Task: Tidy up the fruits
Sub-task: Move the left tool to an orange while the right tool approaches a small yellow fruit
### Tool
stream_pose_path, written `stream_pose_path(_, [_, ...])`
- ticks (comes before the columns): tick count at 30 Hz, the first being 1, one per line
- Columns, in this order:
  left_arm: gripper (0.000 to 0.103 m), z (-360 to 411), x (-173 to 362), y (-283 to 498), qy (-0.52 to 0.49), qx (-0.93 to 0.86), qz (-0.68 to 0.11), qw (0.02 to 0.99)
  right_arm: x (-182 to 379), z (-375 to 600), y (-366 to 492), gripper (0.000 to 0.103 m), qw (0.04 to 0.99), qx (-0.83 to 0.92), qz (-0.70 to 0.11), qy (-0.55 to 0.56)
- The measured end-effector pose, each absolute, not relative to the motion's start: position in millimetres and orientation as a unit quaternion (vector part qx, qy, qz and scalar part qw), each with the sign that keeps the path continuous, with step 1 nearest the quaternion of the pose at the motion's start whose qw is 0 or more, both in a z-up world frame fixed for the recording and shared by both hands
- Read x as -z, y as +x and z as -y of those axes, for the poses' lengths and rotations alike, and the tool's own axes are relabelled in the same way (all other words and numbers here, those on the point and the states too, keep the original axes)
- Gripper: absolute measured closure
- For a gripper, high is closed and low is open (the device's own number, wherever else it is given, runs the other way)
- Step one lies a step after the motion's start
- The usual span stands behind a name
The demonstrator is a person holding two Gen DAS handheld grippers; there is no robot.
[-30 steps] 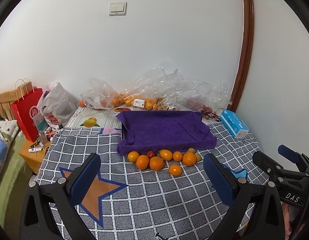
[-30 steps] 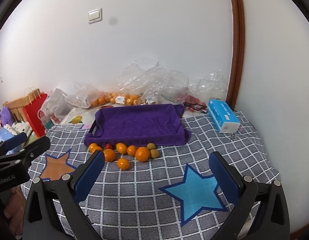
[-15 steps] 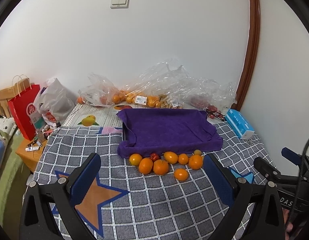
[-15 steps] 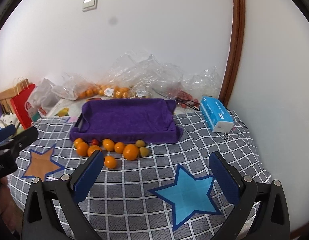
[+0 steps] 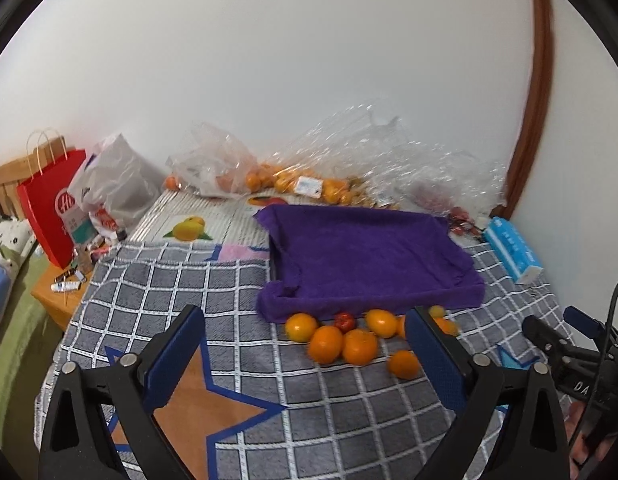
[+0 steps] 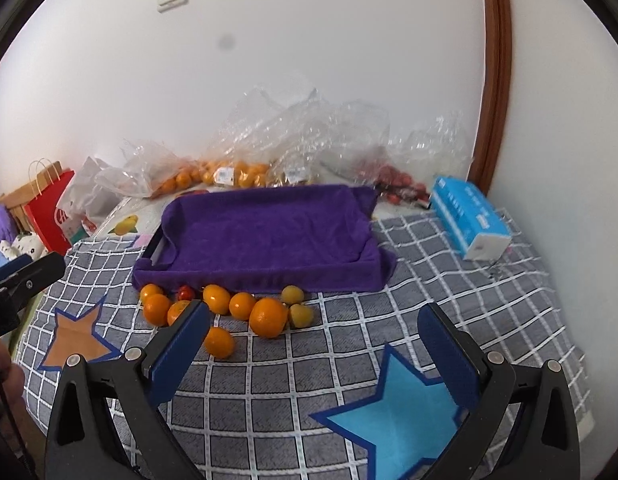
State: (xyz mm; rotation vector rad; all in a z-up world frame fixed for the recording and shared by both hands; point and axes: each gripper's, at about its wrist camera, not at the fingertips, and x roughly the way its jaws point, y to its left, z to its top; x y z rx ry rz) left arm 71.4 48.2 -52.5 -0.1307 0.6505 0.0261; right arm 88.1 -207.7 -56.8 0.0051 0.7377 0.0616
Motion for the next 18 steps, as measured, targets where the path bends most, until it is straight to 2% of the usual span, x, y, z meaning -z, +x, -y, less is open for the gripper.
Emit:
stream_pose_path(6, [0.006, -72.7, 85.1, 93.1, -0.077, -0.032, -0.350, 0.933, 89.8, 213.2, 111.7, 0.008, 0.925, -0.027, -0.380, 0.001])
stream_pose_path(12, [0.012, -84.8, 115.7, 106.5, -0.086, -0.039, -0.382, 0.920, 123.5, 220.0, 130.3, 0.022, 0.916, -0.019, -0.402, -0.008])
stream_pose_path(14, [0.015, -85.2, 124.5, 111.0, -0.085, -0.037, -0.392, 0.915, 132.9, 222.5, 136.9, 0.033, 0.911, -0.027, -0.411, -0.001])
stream_pose_path(18, [0.018, -84.3, 135.6, 117.8, -0.090, -0.028, -0.402, 0.911, 149.1, 224.4, 152.3, 0.047, 0.898, -0.060, -0.434, 0.022])
